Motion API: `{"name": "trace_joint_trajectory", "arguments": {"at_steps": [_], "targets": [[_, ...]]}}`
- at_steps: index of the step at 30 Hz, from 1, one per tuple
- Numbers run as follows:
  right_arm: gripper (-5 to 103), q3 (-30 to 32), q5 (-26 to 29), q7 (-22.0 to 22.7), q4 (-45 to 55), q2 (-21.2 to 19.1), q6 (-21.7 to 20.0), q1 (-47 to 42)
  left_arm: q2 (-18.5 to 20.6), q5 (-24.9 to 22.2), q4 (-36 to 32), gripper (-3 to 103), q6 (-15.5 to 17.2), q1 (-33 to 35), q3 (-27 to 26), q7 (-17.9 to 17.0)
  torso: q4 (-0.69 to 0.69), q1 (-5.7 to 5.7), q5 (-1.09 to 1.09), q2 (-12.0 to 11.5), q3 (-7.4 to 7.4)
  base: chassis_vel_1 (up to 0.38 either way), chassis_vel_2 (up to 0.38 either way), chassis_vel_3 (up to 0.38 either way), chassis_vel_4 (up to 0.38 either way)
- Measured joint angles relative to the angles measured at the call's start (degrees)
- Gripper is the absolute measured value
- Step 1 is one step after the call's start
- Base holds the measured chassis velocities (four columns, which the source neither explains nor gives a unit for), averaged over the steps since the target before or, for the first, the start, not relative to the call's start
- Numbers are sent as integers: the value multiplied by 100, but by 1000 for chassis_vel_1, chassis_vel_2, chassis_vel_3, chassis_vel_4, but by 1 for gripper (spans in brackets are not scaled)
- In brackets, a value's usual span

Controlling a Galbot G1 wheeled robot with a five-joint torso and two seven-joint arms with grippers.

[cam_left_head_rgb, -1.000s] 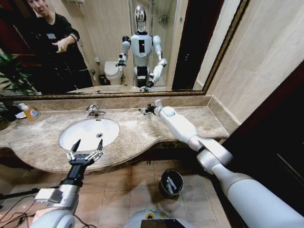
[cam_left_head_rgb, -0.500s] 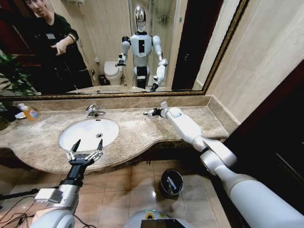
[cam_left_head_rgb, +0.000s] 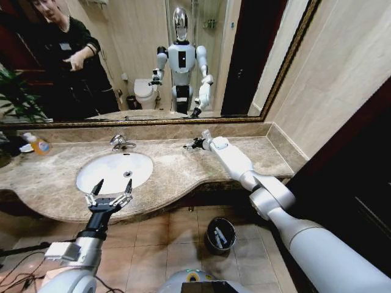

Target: Pick up the trash from the sink and place it in the trash bin.

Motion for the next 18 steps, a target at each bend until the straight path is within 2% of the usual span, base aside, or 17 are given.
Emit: {"name": "trace_joint_trajectory", "arguments": {"at_steps": [18], "targets": [[100,-22,417,155,294,178,-6,-258,0,0,0,100,0,0,0,0,0,0,0,0,0,0,0,0,0]]}}
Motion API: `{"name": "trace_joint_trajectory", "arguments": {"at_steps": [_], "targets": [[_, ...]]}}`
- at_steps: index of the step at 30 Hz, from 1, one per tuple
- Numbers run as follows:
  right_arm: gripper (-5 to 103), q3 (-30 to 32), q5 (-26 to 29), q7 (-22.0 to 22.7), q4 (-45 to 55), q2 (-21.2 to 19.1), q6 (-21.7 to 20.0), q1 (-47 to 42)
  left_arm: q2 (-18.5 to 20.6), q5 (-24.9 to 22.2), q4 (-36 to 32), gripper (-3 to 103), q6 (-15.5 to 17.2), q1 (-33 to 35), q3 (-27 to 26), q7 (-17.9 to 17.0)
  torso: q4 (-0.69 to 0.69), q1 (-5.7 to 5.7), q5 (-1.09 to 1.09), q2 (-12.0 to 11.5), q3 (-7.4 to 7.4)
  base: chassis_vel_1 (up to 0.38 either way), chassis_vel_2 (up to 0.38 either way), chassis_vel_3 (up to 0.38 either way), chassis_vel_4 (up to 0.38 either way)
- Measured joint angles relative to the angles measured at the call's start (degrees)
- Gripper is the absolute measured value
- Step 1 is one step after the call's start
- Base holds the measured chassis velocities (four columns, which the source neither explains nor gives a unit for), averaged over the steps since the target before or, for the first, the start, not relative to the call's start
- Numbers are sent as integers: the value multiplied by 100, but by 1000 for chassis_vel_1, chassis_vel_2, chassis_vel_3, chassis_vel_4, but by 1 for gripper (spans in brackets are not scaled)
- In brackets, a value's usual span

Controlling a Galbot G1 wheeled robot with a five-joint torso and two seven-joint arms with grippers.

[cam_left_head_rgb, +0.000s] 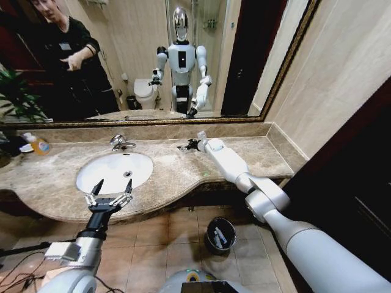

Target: Pick up the trash from the sink and place it in the trash bin.

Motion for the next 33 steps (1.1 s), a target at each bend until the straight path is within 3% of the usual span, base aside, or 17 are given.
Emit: {"name": "trace_joint_trajectory", "arguments": {"at_steps": [8,33], "targets": [[100,-142,317,621,149,102,-10,-158,0,0,0,100,0,0,0,0,0,0,0,0,0,0,0,0,0],[100,-196,361,1093,-10,242,-204,-94,0,0,0,100,0,0,0,0,0,0,0,0,0,0,0,0,0]]}}
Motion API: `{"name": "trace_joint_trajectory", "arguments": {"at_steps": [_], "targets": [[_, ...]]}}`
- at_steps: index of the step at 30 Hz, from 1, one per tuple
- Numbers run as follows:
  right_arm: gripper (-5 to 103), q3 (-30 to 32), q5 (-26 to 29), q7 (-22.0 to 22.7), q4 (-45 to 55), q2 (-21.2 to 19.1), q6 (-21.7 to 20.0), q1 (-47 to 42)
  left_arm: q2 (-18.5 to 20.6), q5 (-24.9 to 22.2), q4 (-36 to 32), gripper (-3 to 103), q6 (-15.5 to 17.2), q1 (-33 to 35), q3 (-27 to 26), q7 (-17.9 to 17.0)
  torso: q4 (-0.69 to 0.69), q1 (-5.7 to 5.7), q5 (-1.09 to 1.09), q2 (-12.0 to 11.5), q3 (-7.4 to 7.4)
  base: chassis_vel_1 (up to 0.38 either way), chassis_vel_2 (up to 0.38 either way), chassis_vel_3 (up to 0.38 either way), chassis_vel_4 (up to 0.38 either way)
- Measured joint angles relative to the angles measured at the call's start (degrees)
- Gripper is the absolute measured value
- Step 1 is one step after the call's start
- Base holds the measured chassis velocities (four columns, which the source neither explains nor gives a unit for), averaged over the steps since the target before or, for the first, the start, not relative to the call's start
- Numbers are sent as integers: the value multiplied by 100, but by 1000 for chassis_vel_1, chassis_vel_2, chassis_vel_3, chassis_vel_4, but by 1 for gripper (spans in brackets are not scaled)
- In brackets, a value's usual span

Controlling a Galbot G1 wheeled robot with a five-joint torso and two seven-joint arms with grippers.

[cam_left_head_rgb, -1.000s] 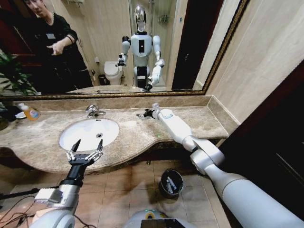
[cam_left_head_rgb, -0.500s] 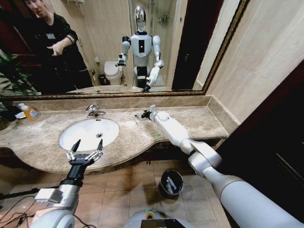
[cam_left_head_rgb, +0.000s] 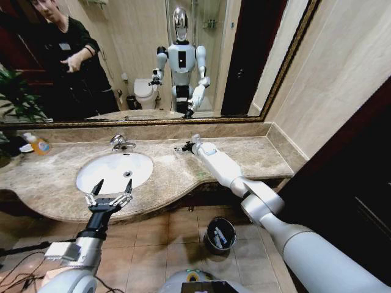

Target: Pick up the trash from the sink and place it in the trash bin.

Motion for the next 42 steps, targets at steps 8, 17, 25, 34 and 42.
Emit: {"name": "trace_joint_trajectory", "arguments": {"at_steps": [8,17,25,34,42], "targets": [[100,0,-54,50,10,2,-96,-22,0,0,0,100,0,0,0,0,0,0,0,0,0,0,0,0,0],[100,-325,200,158,673,-385,-471,-127,0,0,0,100,0,0,0,0,0,0,0,0,0,0,0,0,0],[100,-624,719,394,1510,-921,-655,-392,0,0,0,100,0,0,0,0,-1,0,0,0,0,0,0,0,0],[100,-643,941,443,1571,-941,-489,-281,0,0,0,100,0,0,0,0,-1,0,-1,0,0,0,0,0,0],[100,-335,470,87,532,-335,-58,25,0,0,0,100,0,0,0,0,1,0,-1,0,0,0,0,0,0]]}}
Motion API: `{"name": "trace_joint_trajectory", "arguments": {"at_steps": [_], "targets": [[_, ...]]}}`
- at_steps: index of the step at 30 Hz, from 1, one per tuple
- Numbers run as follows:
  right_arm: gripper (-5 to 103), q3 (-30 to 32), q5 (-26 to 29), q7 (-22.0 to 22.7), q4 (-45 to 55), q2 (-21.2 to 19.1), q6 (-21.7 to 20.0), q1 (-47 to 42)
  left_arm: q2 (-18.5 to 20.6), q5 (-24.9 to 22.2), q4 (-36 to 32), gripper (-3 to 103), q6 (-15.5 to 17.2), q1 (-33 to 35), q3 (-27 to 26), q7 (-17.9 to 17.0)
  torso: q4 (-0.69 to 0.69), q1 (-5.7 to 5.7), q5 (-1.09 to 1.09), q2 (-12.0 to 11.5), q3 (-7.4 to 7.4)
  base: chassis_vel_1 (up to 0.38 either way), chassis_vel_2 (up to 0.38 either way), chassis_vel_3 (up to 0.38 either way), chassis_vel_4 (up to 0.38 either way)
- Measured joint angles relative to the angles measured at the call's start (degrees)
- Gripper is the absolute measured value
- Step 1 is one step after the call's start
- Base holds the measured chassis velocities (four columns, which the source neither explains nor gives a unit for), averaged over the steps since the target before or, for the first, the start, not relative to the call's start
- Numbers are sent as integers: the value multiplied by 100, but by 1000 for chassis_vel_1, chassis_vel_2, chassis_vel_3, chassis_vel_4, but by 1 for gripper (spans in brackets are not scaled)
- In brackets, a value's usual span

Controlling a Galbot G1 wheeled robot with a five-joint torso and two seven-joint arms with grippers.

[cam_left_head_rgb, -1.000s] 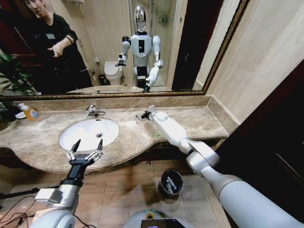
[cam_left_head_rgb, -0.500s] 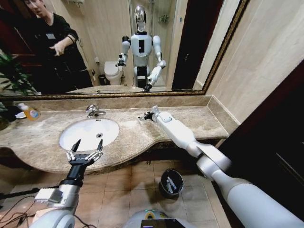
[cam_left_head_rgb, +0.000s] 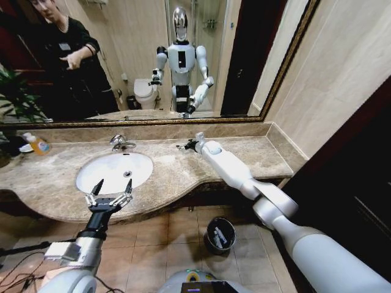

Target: Pick up the trash from the sink and place it in the trash bin.

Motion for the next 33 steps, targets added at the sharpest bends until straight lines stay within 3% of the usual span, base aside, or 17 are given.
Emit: {"name": "trace_joint_trajectory", "arguments": {"at_steps": [10,21,29,33], "targets": [[100,294,-366,-53,-527,228,64,31,0,0,0,100,0,0,0,0,-1,0,1,0,0,0,0,0,0],[100,297,-436,-30,-174,16,-22,-261,0,0,0,100,0,0,0,0,-1,0,1,0,-1,0,0,0,0],[100,67,-30,238,543,-288,-265,-475,0,0,0,100,0,0,0,0,-1,0,1,0,0,0,0,0,0],[100,-206,458,693,1321,-619,-461,-603,0,0,0,100,0,0,0,0,0,0,1,0,0,0,0,0,0]]}}
